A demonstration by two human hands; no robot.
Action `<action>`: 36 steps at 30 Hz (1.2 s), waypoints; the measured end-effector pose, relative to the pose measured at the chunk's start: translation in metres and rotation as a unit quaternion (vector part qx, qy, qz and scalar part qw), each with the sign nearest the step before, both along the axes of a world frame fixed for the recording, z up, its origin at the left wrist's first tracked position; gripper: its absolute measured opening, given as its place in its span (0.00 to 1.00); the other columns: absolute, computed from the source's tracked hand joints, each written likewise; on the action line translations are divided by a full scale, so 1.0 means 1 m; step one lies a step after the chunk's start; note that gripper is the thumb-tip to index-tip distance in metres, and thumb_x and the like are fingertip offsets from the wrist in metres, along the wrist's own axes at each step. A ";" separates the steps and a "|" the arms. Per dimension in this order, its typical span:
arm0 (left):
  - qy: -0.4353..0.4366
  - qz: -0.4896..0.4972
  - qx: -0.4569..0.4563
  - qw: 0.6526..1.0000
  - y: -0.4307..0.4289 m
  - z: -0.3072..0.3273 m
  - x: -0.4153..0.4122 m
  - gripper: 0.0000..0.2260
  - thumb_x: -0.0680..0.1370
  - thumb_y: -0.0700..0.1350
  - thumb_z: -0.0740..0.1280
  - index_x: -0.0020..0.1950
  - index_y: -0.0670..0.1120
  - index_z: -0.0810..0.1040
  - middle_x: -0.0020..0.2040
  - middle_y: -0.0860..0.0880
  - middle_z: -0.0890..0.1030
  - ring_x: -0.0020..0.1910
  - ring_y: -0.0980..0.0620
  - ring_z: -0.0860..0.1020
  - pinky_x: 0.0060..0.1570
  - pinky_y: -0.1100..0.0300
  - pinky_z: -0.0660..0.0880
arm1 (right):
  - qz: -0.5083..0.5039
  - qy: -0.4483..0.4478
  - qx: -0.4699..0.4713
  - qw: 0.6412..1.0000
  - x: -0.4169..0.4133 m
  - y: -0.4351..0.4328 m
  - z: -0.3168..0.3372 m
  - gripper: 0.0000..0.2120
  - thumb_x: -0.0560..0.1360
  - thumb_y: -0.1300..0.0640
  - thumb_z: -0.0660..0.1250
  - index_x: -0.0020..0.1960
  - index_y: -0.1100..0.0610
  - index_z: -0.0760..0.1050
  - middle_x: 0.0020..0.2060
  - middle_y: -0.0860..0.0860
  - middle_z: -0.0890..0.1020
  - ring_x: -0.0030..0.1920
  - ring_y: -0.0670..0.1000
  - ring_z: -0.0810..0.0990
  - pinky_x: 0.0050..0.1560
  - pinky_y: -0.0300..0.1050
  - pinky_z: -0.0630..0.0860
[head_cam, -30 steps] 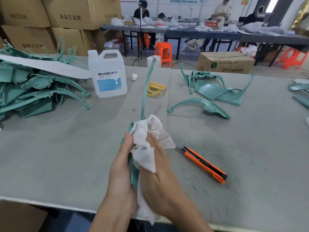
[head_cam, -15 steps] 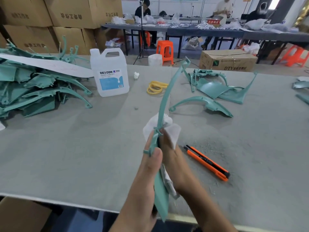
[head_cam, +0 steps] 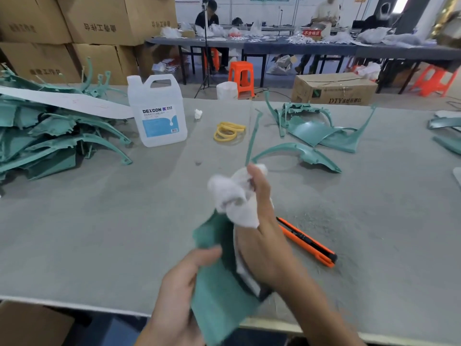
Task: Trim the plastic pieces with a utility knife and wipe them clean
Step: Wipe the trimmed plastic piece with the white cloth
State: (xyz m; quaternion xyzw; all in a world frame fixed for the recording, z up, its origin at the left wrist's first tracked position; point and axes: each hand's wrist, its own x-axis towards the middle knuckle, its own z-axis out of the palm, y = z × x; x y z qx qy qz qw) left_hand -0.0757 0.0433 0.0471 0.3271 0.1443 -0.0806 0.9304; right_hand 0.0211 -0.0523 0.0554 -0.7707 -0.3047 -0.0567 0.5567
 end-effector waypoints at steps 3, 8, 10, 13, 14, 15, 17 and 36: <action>-0.003 -0.066 0.068 0.996 0.007 -0.004 -0.009 0.21 0.55 0.28 0.62 0.44 0.35 0.85 0.46 0.29 0.83 0.37 0.35 0.84 0.33 0.49 0.83 | -0.007 0.005 -0.001 1.000 0.042 0.000 0.005 0.29 0.75 0.57 0.57 0.73 0.44 0.52 0.61 0.47 0.73 0.56 0.50 0.76 0.59 0.52 0.74; 0.022 -0.049 0.114 0.992 0.025 0.000 -0.013 0.27 0.45 0.34 0.69 0.43 0.33 0.85 0.45 0.30 0.83 0.35 0.37 0.83 0.31 0.51 0.81 | -0.048 0.016 0.083 0.995 0.089 -0.007 0.021 0.13 0.78 0.58 0.60 0.61 0.55 0.64 0.45 0.41 0.79 0.42 0.41 0.79 0.45 0.54 0.78; 0.039 -0.041 0.123 0.991 0.035 -0.005 -0.011 0.29 0.41 0.33 0.72 0.43 0.32 0.85 0.43 0.30 0.83 0.33 0.37 0.83 0.29 0.50 0.81 | -0.086 0.010 0.085 0.993 0.103 -0.020 0.020 0.11 0.78 0.53 0.61 0.59 0.49 0.65 0.42 0.33 0.80 0.40 0.37 0.78 0.44 0.48 0.78; 0.045 -0.054 0.154 0.986 0.042 -0.015 -0.009 0.24 0.44 0.33 0.70 0.39 0.33 0.85 0.39 0.32 0.83 0.29 0.39 0.82 0.25 0.55 0.79 | -0.134 -0.015 0.024 0.991 0.116 -0.046 0.008 0.09 0.74 0.45 0.59 0.54 0.42 0.65 0.40 0.28 0.78 0.41 0.33 0.76 0.43 0.30 0.72; 0.040 -0.058 0.173 0.982 0.041 -0.019 -0.011 0.20 0.46 0.33 0.69 0.37 0.34 0.85 0.37 0.33 0.82 0.28 0.41 0.82 0.25 0.57 0.78 | -0.150 -0.020 0.009 0.989 0.118 -0.054 0.004 0.09 0.75 0.47 0.59 0.54 0.44 0.67 0.41 0.27 0.77 0.42 0.31 0.76 0.41 0.25 0.69; 0.041 -0.061 0.191 0.979 0.038 -0.023 -0.011 0.17 0.47 0.32 0.67 0.34 0.35 0.85 0.34 0.34 0.82 0.26 0.42 0.81 0.24 0.60 0.77 | -0.169 -0.027 0.008 0.985 0.122 -0.062 0.001 0.09 0.75 0.49 0.58 0.55 0.47 0.68 0.42 0.28 0.78 0.42 0.31 0.75 0.40 0.25 0.68; 0.068 -0.064 0.231 0.969 0.033 -0.033 -0.009 0.17 0.48 0.32 0.66 0.33 0.37 0.85 0.33 0.36 0.82 0.27 0.44 0.81 0.24 0.63 0.75 | -0.213 -0.022 0.026 0.977 0.130 -0.076 0.001 0.09 0.74 0.52 0.57 0.53 0.49 0.70 0.43 0.35 0.78 0.44 0.39 0.75 0.44 0.36 0.70; 0.062 0.023 0.600 0.798 0.049 -0.025 -0.008 0.22 0.69 0.46 0.66 0.54 0.68 0.63 0.40 0.50 0.83 0.36 0.50 0.82 0.40 0.51 0.76 | -0.040 -0.010 -0.058 0.997 0.087 -0.079 0.038 0.09 0.70 0.50 0.60 0.40 0.49 0.79 0.36 0.44 0.81 0.41 0.50 0.78 0.42 0.46 0.73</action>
